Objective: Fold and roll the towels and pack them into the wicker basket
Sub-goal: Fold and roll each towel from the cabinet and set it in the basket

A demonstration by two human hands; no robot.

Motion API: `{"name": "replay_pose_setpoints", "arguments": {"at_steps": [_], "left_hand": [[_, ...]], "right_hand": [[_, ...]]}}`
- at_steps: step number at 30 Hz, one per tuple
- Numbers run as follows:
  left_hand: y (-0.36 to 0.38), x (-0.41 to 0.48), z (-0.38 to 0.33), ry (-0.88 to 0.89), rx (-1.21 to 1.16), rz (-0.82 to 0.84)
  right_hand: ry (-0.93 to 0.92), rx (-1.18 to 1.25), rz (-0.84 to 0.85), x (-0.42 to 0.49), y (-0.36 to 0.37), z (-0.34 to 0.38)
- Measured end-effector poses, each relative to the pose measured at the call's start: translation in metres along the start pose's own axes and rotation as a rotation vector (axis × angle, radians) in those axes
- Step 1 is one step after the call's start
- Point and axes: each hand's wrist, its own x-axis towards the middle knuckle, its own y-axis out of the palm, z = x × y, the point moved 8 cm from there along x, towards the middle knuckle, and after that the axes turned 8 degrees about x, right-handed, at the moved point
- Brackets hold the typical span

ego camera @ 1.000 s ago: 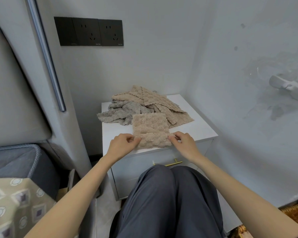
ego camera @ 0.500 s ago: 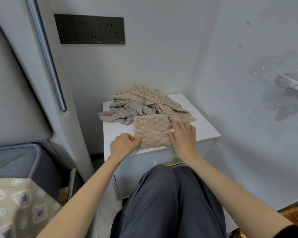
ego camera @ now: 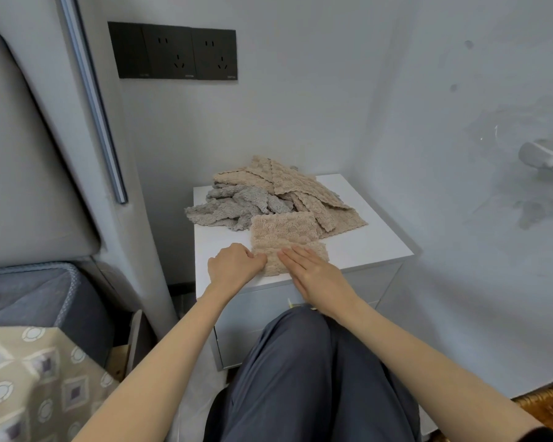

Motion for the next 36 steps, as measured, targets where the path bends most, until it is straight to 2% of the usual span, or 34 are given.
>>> {"name": "replay_pose_setpoints", "arguments": {"at_steps": [3,5,7,10,12,14,19,23,29,36], "left_hand": [[-0.001,0.001,-0.001,0.010,0.040,-0.006],[-0.004,0.000,-0.002,0.021,0.084,-0.024],[-0.011,-0.002,-0.006,0.084,0.120,-0.096],[-0.020,-0.010,-0.025,0.392,0.078,-0.219],[-0.019,-0.019,-0.034,0.572,0.056,-0.228],[-0.017,-0.022,-0.035,0.630,0.067,-0.220],[-0.003,-0.020,-0.022,0.644,0.194,-0.070],[-0.004,-0.017,-0.020,0.646,0.177,-0.077],[-0.003,-0.009,-0.014,0.516,0.117,-0.046],[-0.001,-0.003,-0.008,0.353,0.022,0.003]], "right_hand": [[0.058,-0.048,0.195,-0.005,0.007,-0.023],[0.079,-0.075,0.255,-0.010,0.007,-0.034],[0.089,-0.069,0.248,-0.012,0.003,-0.039],[0.127,0.017,0.205,-0.011,0.000,-0.043],[0.177,0.114,0.139,-0.008,-0.003,-0.045],[0.201,0.217,0.070,-0.007,-0.005,-0.048],[0.319,0.391,0.033,-0.007,-0.003,-0.064],[0.385,0.455,0.040,-0.010,-0.002,-0.072],[0.395,0.523,0.017,-0.004,-0.006,-0.074],[0.543,0.697,0.028,-0.009,-0.014,-0.078]]}}
